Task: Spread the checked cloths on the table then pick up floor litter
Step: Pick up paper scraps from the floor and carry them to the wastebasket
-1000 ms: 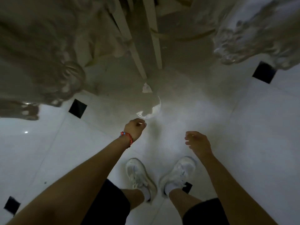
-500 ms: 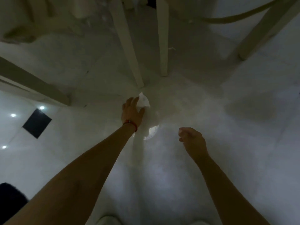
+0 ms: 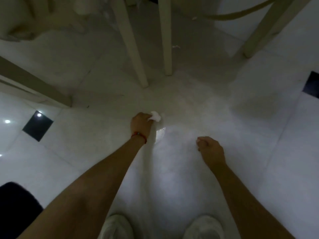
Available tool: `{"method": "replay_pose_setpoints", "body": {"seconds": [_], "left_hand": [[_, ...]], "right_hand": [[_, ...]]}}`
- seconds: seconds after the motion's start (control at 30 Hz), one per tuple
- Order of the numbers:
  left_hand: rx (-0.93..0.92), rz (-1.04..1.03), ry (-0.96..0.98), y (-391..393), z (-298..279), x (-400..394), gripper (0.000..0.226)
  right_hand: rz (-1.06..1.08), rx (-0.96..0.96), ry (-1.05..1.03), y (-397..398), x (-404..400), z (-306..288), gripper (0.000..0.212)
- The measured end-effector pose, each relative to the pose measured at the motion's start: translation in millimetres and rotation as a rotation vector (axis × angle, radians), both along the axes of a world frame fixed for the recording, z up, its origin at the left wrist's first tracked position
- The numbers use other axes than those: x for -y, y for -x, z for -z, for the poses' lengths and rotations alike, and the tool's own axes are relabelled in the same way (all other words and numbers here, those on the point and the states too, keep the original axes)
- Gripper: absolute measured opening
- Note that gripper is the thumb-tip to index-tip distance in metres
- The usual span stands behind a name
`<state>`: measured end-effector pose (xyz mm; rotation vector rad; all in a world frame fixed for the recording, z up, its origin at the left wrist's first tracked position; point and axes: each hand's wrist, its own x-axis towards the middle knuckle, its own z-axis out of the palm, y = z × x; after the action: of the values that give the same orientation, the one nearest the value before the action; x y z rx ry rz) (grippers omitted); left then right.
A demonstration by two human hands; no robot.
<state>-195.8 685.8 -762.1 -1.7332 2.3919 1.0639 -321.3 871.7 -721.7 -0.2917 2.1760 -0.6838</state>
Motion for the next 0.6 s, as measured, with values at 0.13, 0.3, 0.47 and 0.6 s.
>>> {"method": "replay_pose_setpoints", "body": {"seconds": [0.13,0.3,0.47,0.6], "left_hand": [[-0.026,-0.066,-0.045,-10.6,-63.0,-34.6,0.027],[-0.074,-0.076,-0.076,-22.3,-159.5,-71.3,0.026],[-0.036,-0.019,-0.084,-26.9,-264.8,-103.4,0.029],[-0.035,0.033,-0.081,-21.5,-354.7,-131.0,0.029]], "right_hand": [[0.024,-0.024,0.007,6.2,-21.6,-65.8,0.028],[0.098,-0.039,0.028,11.6,-56.0,-154.7,0.028],[0.231,-0.022,0.041,2.2,-101.1,-248.0,0.026],[0.352,0.01,0.046,-1.8,-143.8,-327.9,0.025]]}}
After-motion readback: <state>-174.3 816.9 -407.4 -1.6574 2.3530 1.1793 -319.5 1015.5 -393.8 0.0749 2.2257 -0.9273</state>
